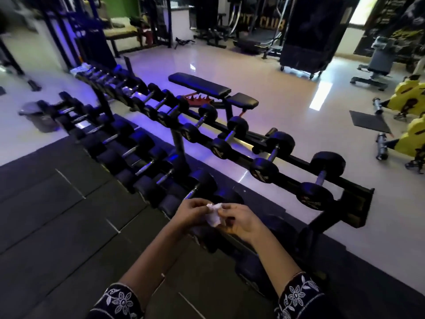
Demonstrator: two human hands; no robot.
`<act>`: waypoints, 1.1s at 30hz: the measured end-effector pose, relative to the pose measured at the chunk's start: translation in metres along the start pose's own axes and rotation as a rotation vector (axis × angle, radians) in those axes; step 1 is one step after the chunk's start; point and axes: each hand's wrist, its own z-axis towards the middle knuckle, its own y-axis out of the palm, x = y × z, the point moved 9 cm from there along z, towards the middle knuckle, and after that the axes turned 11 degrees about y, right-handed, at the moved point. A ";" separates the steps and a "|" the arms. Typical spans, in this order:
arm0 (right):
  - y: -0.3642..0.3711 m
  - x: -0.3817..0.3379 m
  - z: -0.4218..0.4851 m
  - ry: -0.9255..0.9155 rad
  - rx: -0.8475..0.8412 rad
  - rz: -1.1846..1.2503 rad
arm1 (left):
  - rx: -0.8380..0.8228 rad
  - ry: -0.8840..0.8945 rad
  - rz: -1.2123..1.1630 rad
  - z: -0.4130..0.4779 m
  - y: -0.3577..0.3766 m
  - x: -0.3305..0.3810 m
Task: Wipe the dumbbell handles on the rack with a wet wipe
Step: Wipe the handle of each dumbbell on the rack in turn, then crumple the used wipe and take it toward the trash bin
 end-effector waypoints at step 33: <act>0.674 -0.037 0.341 0.024 -0.341 -0.209 | 0.925 0.003 -0.113 -0.027 -0.723 0.011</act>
